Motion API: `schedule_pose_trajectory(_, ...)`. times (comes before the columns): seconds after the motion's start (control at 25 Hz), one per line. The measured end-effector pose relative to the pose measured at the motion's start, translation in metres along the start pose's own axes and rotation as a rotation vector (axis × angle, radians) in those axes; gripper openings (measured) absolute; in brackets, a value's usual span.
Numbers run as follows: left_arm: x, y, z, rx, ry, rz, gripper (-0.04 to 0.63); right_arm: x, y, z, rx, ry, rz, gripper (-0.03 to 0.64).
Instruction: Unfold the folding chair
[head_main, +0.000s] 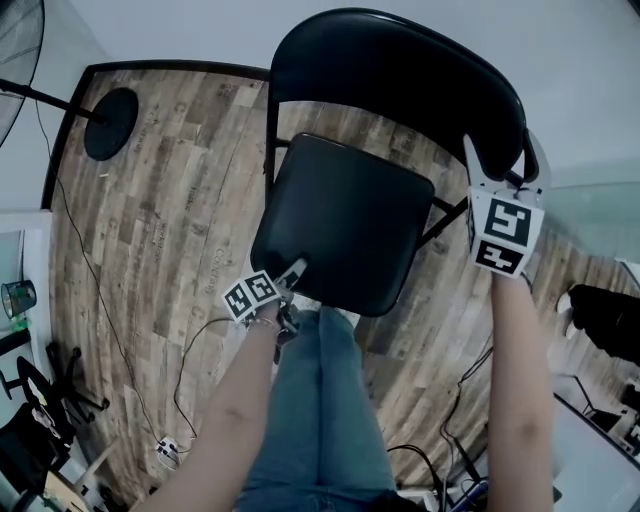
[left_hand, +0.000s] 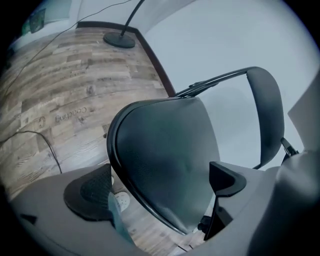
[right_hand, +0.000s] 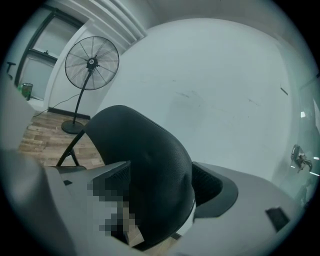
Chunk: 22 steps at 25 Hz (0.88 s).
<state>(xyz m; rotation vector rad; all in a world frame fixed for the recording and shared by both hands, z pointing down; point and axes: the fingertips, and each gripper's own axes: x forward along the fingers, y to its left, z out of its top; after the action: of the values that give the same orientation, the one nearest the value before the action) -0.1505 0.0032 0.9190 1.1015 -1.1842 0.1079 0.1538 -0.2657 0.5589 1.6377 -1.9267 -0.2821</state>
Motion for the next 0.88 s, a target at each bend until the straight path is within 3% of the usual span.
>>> schedule_pose_trajectory(0.88, -0.114, -0.112, -0.003, 0.217, 0.057, 0.023, 0.571, -0.106, 0.004, 0.039, 0.134, 0.102, 0.088, 0.36)
